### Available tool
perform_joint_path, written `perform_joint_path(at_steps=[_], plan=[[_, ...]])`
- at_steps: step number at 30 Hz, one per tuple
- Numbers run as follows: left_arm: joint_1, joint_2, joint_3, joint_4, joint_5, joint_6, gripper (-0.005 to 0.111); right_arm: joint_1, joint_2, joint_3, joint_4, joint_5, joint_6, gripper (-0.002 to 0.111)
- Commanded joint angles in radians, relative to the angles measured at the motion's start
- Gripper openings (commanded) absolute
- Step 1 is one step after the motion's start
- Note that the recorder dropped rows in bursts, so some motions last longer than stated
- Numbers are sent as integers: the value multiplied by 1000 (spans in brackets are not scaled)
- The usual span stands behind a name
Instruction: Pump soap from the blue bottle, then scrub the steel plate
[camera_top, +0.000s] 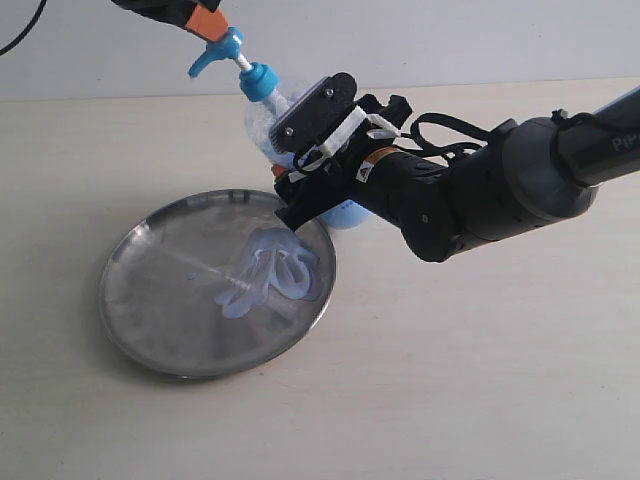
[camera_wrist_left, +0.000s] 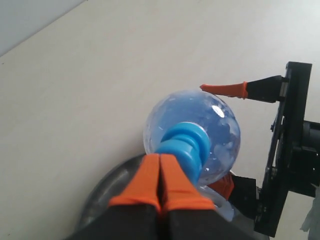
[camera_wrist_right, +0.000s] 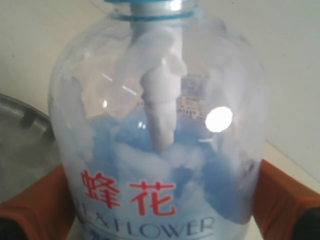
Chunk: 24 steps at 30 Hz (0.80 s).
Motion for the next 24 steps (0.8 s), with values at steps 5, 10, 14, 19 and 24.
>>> perform_joint_path(at_steps=[5, 10, 14, 19, 24], plan=[[-10, 35, 13, -31, 72, 10, 0, 3, 1, -2, -27, 13, 12, 0], [-10, 48, 13, -50, 100, 23, 0, 3, 1, -2, -29, 11, 19, 0], [-12, 50, 13, -46, 105, 24, 0, 3, 1, -2, -29, 11, 24, 0], [-14, 50, 13, -44, 110, 26, 0, 3, 1, -2, -32, 11, 31, 0], [-34, 50, 13, -35, 110, 26, 0, 3, 1, -2, -34, 11, 31, 0]])
